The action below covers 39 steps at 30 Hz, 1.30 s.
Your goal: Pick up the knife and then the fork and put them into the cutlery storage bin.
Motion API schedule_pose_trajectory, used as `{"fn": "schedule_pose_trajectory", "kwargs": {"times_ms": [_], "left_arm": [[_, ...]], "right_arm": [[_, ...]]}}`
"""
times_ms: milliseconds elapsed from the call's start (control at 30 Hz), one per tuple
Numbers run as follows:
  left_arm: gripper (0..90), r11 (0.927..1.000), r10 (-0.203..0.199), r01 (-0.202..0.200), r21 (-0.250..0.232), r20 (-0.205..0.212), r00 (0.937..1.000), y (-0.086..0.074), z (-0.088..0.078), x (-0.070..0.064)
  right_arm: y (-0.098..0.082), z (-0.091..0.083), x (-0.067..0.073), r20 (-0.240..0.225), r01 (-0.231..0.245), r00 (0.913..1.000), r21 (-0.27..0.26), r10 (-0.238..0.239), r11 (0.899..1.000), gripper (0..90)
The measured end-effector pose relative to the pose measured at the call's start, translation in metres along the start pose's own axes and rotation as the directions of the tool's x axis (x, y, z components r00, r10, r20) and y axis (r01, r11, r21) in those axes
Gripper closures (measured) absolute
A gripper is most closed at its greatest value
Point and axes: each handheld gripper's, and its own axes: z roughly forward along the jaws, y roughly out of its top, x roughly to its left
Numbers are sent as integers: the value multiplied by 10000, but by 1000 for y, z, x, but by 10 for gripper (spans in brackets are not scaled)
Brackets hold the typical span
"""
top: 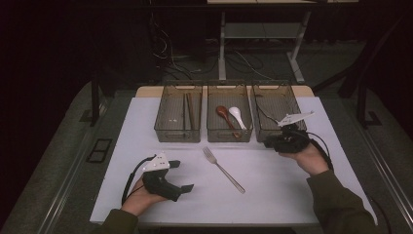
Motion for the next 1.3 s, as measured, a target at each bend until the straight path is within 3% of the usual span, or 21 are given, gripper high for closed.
{"fn": "schedule_pose_trajectory", "kwargs": {"times_ms": [67, 233, 333, 667, 833, 1133, 1233, 1300], "left_arm": [[0, 10000, 15, -15, 0, 5, 10000, 0, 0, 0], [0, 10000, 8, -8, 5, -7, 10000, 0, 0, 0], [0, 10000, 19, -19, 1, 1, 10000, 0, 0, 0], [0, 10000, 13, -13, 40, 0, 10000, 0, 0, 0], [0, 10000, 1, -1, 41, -16, 10000, 0, 0, 0], [0, 10000, -1, 1, 44, -25, 10000, 0, 0, 0], [0, 10000, 2, -1, 46, -23, 10000, 0, 0, 0], [0, 10000, 0, 0, 44, -16, 10000, 0, 0, 0]], "right_arm": [[-3, 3, 7, -50, 141, 9999, 51, -141, 9999, 789], [-11, 6, 24, -751, 346, 9966, -38, -347, 9994, 851], [-14, 8, 36, -962, 728, 9926, -135, -737, 9973, 891], [-24, 19, 72, -1921, 1319, 9728, -7, -1296, 9913, 892], [-29, 29, 90, -2310, 1767, 9592, 387, -1632, 9835, 892], [-35, 48, 107, -2702, 2154, 9461, 1127, -1787, 9700, 892], [-36, 53, 109, -2826, 2511, 9367, 1299, -2069, 9592, 893], [-37, 54, 111, -2777, 2548, 9375, 1372, -2097, 9572, 893]]}}
